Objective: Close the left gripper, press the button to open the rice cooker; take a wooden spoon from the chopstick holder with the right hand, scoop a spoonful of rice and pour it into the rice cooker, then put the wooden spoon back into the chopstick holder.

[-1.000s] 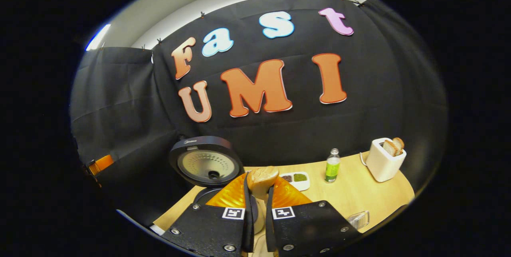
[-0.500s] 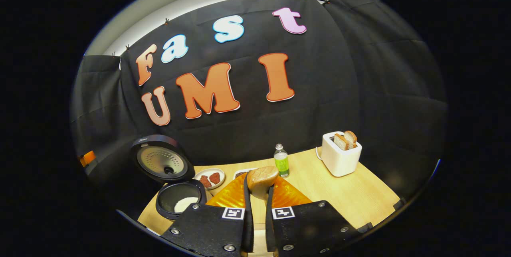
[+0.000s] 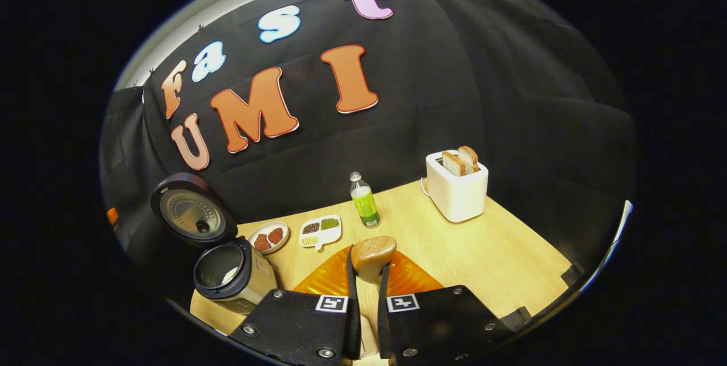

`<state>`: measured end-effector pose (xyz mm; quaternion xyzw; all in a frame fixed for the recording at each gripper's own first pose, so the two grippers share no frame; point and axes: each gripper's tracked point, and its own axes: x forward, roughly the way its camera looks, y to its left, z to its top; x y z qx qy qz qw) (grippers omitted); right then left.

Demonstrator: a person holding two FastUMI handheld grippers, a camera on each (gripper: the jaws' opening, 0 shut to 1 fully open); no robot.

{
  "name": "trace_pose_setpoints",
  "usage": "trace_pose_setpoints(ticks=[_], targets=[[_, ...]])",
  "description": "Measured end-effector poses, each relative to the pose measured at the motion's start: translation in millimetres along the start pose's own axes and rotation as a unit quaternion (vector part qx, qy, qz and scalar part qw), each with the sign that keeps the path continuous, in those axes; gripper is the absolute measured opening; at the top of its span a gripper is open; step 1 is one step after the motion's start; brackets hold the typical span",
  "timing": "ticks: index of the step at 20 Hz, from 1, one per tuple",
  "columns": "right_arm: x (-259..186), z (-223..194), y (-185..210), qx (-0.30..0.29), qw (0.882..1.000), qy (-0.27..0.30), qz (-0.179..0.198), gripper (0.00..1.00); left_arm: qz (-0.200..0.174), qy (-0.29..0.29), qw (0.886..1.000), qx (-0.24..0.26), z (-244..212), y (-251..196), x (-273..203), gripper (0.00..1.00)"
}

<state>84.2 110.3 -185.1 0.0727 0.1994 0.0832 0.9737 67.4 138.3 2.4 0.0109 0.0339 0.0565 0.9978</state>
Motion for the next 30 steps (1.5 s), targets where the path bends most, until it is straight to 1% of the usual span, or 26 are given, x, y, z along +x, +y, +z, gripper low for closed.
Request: trace_pose_setpoints(ticks=[2, 4, 6, 8, 9, 11, 12, 13, 14, 15, 16, 17, 18, 19, 20, 21, 22, 23, 24, 25, 27, 30], targets=[[14.3, -18.3, -7.5, 0.01, 1.0, 0.023, 0.002, 0.11, 0.011, -0.003, 1.0, 0.005, 2.2, 0.6, -4.1, 0.97], [29.1, -40.0, -18.1, 0.013, 0.999, 0.048, -0.003, 0.11, 0.012, -0.004, 1.0, 0.003, 3.6, -2.9, -10.9, 0.97], [38.1, -55.7, -26.0, 0.032, 0.997, 0.071, 0.003, 0.11, 0.018, -0.002, 1.0, 0.013, 2.8, -2.9, -17.2, 0.98], [42.4, -66.3, -31.4, 0.055, 0.995, 0.079, 0.008, 0.11, 0.025, -0.003, 0.999, 0.028, 4.8, -3.4, -23.5, 0.97], [42.6, -62.1, -34.7, 0.067, 0.995, 0.072, 0.013, 0.11, 0.028, -0.002, 0.999, 0.034, 4.6, -5.5, -25.9, 0.98], [44.7, -62.3, -39.1, 0.087, 0.993, 0.076, 0.015, 0.12, 0.029, 0.0, 0.999, 0.041, 2.4, -11.7, -29.7, 0.99], [44.0, -62.1, -44.7, 0.095, 0.992, 0.078, 0.012, 0.17, 0.027, 0.0, 0.999, 0.041, 2.8, -16.5, -31.1, 0.97], [42.5, -61.9, -52.2, 0.097, 0.992, 0.08, 0.003, 0.2, 0.025, 0.001, 0.999, 0.039, 2.5, -20.3, -32.0, 0.97], [42.2, -61.0, -65.6, 0.093, 0.993, 0.078, -0.012, 0.25, 0.027, 0.001, 0.999, 0.036, 2.2, -23.8, -32.7, 0.97], [38.4, -56.2, -76.8, 0.088, 0.993, 0.076, -0.026, 0.27, 0.029, -0.001, 0.999, 0.033, 3.6, -25.3, -33.3, 0.97], [34.2, -50.8, -81.8, 0.086, 0.993, 0.076, -0.031, 0.35, 0.027, 0.0, 0.999, 0.03, 3.9, -31.3, -32.8, 0.97], [26.9, -42.9, -86.9, 0.087, 0.993, 0.075, -0.037, 0.38, 0.025, 0.0, 0.999, 0.028, 3.4, -36.0, -34.0, 0.97], [22.4, -32.7, -92.2, 0.084, 0.993, 0.07, -0.044, 0.49, 0.022, -0.001, 0.999, 0.027, 4.3, -41.5, -34.6, 0.97], [19.4, -21.8, -95.8, 0.076, 0.994, 0.062, -0.048, 0.57, 0.019, -0.003, 0.999, 0.026, 5.1, -46.3, -34.0, 0.97], [13.1, -9.0, -99.3, 0.064, 0.995, 0.051, -0.055, 0.7, 0.015, -0.005, 1.0, 0.024, 7.4, -52.4, -33.3, 0.97], [7.2, 5.7, -102.1, 0.051, 0.996, 0.041, -0.06, 0.75, 0.01, -0.005, 1.0, 0.023, 8.0, -59.1, -33.5, 0.97], [-1.6, 22.6, -103.3, 0.041, 0.997, 0.029, -0.063, 0.82, 0.006, -0.005, 1.0, 0.022, 8.3, -65.9, -32.9, 0.97], [-8.8, 40.4, -102.4, 0.031, 0.997, 0.016, -0.066, 0.85, 0.004, -0.006, 1.0, 0.022, 8.8, -70.6, -31.6, 0.97], [-16.4, 58.1, -99.1, 0.022, 0.998, 0.0, -0.067, 0.93, -0.002, -0.005, 1.0, 0.022, 9.8, -78.2, -30.4, 0.97], [-25.0, 76.8, -96.2, 0.011, 0.998, -0.015, -0.067, 0.95, -0.008, -0.005, 1.0, 0.021, 9.4, -85.1, -30.8, 0.97], [-42.3, 115.9, -89.7, -0.01, 0.997, -0.049, -0.067, 0.95, -0.015, -0.005, 1.0, 0.02, 9.9, -95.2, -26.7, 0.97], [-71.1, 164.0, -70.9, -0.031, 0.994, -0.091, -0.05, 0.95, -0.025, -0.006, 0.999, 0.021, 14.7, -111.9, -18.3, 0.97]])
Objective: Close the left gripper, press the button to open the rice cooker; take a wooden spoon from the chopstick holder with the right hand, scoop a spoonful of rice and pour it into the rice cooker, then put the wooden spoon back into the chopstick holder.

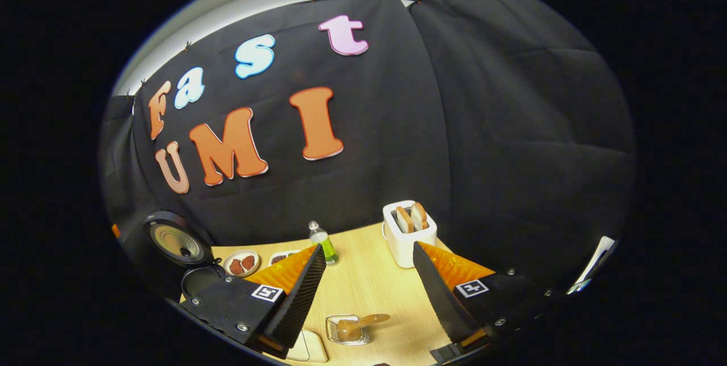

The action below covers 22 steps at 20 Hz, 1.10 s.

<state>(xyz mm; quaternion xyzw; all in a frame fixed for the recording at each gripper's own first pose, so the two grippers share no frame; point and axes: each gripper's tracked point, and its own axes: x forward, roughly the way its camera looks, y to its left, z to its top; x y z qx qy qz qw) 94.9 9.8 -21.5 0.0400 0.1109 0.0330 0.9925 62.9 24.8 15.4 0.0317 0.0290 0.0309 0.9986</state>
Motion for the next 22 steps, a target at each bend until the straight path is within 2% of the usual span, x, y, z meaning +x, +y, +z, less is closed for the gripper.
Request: trace_pose_setpoints(ticks=[5, 12, 15, 22], targets=[[-26.5, 46.0, 5.2, -0.039, 0.999, -0.036, 0.002, 0.95, -0.027, -0.003, 1.0, -0.01, 27.7, -31.5, 41.0, 0.97], [-40.8, 55.2, 6.8, -0.057, 0.997, -0.051, 0.0, 0.95, -0.042, -0.016, 0.999, -0.027, 87.9, -71.2, 142.8, 0.97], [-41.3, 49.7, 3.7, -0.054, 0.997, -0.046, -0.004, 0.95, -0.053, 0.008, 0.998, -0.045, 77.8, -85.1, 182.0, 0.97], [-45.7, 37.6, 0.6, -0.05, 0.998, -0.032, -0.007, 0.95, -0.025, 0.083, 0.996, -0.011, 1.6, -76.1, 238.5, 1.0]])
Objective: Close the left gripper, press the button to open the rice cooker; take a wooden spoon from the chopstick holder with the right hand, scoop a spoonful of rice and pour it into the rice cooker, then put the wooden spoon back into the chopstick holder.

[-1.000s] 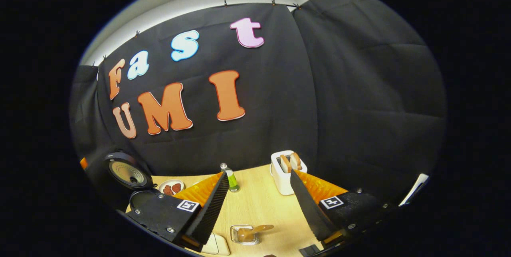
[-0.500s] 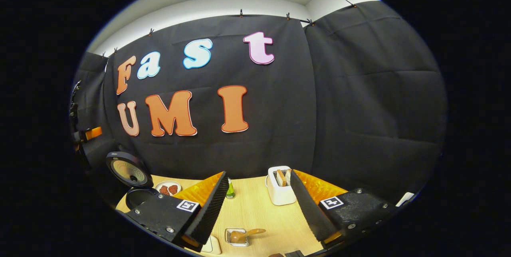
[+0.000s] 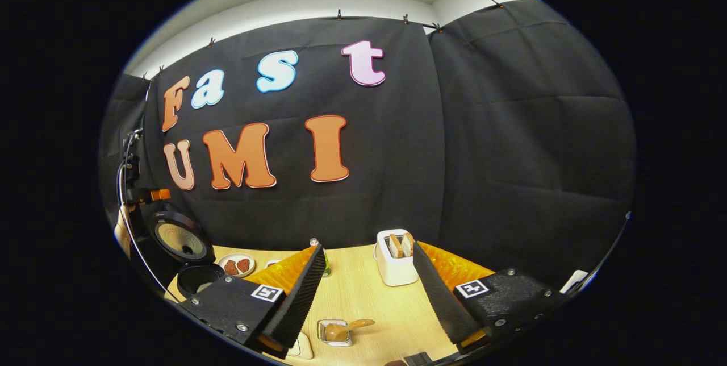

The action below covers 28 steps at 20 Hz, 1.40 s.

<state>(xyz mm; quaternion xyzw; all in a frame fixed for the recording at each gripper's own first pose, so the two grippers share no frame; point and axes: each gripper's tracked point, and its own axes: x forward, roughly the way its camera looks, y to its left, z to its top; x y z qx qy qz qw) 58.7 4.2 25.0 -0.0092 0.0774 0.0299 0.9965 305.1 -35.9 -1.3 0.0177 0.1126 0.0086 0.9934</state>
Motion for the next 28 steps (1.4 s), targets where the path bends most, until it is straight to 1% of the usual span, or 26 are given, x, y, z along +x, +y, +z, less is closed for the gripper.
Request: trace_pose_setpoints(ticks=[1, 3, 4, 5, 6, 7, 8, 9, 10, 11, 13, 15, 16, 17, 18, 19, 22, 23, 24, 25, 28], targets=[[-1.9, -1.4, 0.8, 0.003, 1.0, 0.002, 0.002, 0.95, 0.002, 0.007, 1.0, 0.006, -5.8, 2.4, 4.4, 0.98], [-3.6, -5.9, 1.0, 0.006, 1.0, 0.005, 0.001, 0.95, 0.002, 0.025, 1.0, 0.003, -22.9, 2.6, 9.0, 0.97], [-4.5, -7.9, 1.6, 0.006, 1.0, 0.006, 0.0, 0.95, 0.005, 0.032, 0.999, -0.002, -30.0, 4.5, 10.0, 1.0], [-5.4, -9.7, 2.0, 0.005, 1.0, 0.008, 0.0, 0.95, 0.013, 0.038, 0.999, -0.001, -34.5, 8.0, 6.4, 1.0], [-7.0, -11.8, 2.2, 0.004, 1.0, 0.01, 0.001, 0.95, 0.01, 0.022, 1.0, -0.001, -29.7, 8.0, 6.4, 1.0], [-8.9, -13.1, 1.6, 0.005, 1.0, 0.012, 0.001, 0.95, 0.007, 0.026, 1.0, 0.001, -32.7, 6.5, 1.6, 1.0], [-9.0, -13.2, 1.8, 0.005, 1.0, 0.013, 0.003, 0.95, 0.004, 0.025, 1.0, 0.002, -33.6, 5.8, -1.1, 0.98], [-9.5, -12.4, 2.0, 0.006, 1.0, 0.011, 0.004, 0.95, 0.0, 0.023, 1.0, 0.001, -32.5, 5.0, -1.4, 1.0], [-10.2, -11.0, 3.0, 0.007, 1.0, 0.01, 0.006, 0.95, -0.002, 0.025, 1.0, 0.0, -34.7, 4.4, -3.3, 0.98], [-11.3, -10.0, 4.3, 0.007, 1.0, 0.007, 0.01, 0.95, -0.006, 0.025, 1.0, 0.002, -36.6, 2.8, -7.9, 0.99], [-12.7, -6.6, 6.0, 0.007, 1.0, 0.001, 0.019, 0.95, -0.015, 0.034, 0.999, 0.002, -49.6, -0.6, -26.6, 1.0], [-12.7, -6.5, 6.9, 0.009, 1.0, -0.002, 0.026, 0.95, -0.025, 0.044, 0.999, -0.001, -68.6, -6.0, -49.1, 0.98], [-12.2, -6.8, 7.8, 0.009, 0.999, -0.002, 0.031, 0.95, -0.032, 0.048, 0.998, -0.002, -77.2, -9.4, -59.9, 1.0], [-11.6, -7.4, 9.5, 0.01, 0.999, -0.003, 0.036, 0.95, -0.035, 0.052, 0.998, -0.003, -86.7, -10.2, -69.8, 1.0], [-9.9, -7.5, 11.7, 0.01, 0.999, -0.004, 0.043, 0.95, -0.038, 0.057, 0.998, -0.004, -96.7, -11.2, -78.8, 0.98], [-8.5, -7.4, 14.0, 0.01, 0.999, -0.006, 0.049, 0.95, -0.039, 0.062, 0.997, -0.002, -109.6, -11.9, -88.4, 0.98], [-4.0, -9.9, 18.7, 0.01, 0.998, -0.003, 0.064, 0.95, -0.029, 0.076, 0.997, -0.009, -144.1, -9.6, -119.5, 0.99], [-2.0, -11.3, 19.4, 0.01, 0.998, -0.001, 0.066, 0.95, -0.022, 0.076, 0.997, -0.004, -153.8, -9.4, -127.6, 1.0], [1.1, -12.7, 21.1, 0.01, 0.998, 0.001, 0.069, 0.95, -0.016, 0.074, 0.997, 0.002, -161.6, -9.3, -134.3, 0.99], [2.8, -14.0, 22.4, 0.01, 0.997, 0.002, 0.071, 0.95, -0.012, 0.07, 0.997, 0.001, -169.8, -9.3, -140.1, 1.0], [9.0, -19.4, 32.0, 0.01, 0.996, 0.007, 0.083, 0.95, 0.001, 0.064, 0.998, 0.01, -195.7, -11.5, -150.2, 0.99]])
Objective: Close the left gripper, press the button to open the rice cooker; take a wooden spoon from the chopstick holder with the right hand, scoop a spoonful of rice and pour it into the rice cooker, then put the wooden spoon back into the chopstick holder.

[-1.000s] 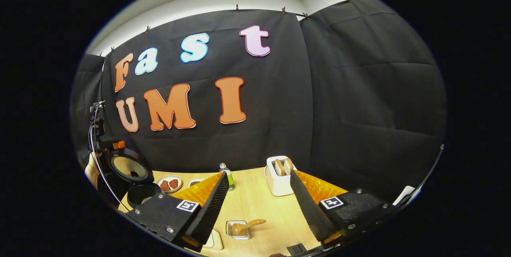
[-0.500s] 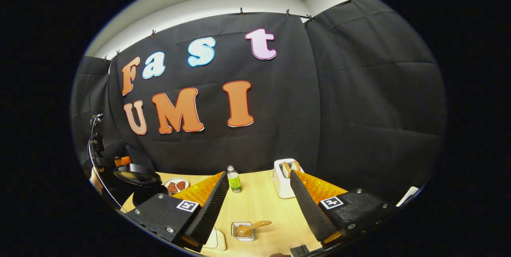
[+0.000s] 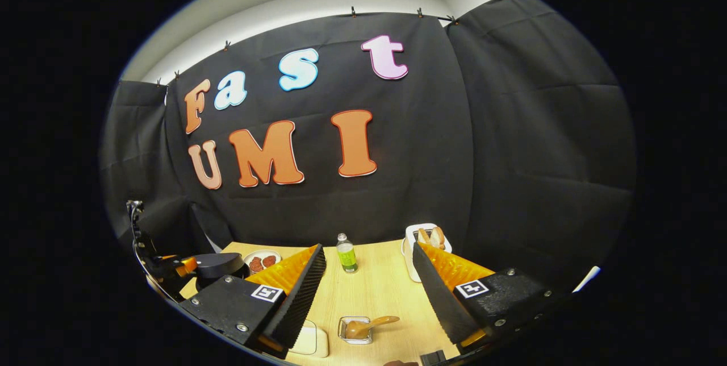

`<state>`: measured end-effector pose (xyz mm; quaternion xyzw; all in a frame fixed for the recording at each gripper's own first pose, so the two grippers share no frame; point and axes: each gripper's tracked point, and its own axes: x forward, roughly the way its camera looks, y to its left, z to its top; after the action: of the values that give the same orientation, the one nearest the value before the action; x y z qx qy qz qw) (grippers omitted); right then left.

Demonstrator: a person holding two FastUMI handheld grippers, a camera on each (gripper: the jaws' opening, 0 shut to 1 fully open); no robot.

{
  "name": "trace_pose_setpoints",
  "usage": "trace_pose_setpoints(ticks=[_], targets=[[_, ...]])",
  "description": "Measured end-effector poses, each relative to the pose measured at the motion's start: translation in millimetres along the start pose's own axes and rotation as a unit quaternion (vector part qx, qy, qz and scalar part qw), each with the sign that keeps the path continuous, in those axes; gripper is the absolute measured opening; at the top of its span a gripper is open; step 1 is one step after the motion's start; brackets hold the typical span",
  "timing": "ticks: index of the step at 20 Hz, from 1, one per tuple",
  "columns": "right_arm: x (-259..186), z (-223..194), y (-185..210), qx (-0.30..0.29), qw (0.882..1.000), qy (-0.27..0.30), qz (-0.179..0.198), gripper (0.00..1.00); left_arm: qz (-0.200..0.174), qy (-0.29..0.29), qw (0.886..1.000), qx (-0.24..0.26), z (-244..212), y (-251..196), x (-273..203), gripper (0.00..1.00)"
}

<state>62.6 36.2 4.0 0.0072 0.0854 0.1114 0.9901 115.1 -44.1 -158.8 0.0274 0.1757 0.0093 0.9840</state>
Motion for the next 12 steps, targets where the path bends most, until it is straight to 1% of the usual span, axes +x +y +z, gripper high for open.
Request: trace_pose_setpoints(ticks=[4, 5, 8, 9, 12], targets=[[8.5, -9.1, 6.2, -0.004, 1.0, 0.01, 0.008, 0.95, 0.009, -0.004, 1.0, 0.013, -39.1, -2.8, 1.2, 1.0], [10.4, -10.3, 7.4, -0.002, 1.0, 0.012, 0.01, 0.95, 0.008, 0.001, 1.0, 0.015, -51.5, -3.4, 1.5, 0.99], [15.6, -15.5, 11.4, 0.002, 1.0, 0.016, 0.013, 0.95, 0.012, 0.028, 0.999, 0.019, -80.7, -3.5, 7.8, 0.99], [17.9, -17.1, 11.3, 0.003, 1.0, 0.018, 0.013, 0.95, 0.016, -0.002, 0.999, 0.031, -71.7, -1.9, 8.8, 0.98], [21.6, -25.7, 13.3, 0.005, 1.0, 0.026, 0.013, 0.95, 0.012, -0.022, 0.999, 0.027, -75.3, -2.8, 9.2, 0.99]])
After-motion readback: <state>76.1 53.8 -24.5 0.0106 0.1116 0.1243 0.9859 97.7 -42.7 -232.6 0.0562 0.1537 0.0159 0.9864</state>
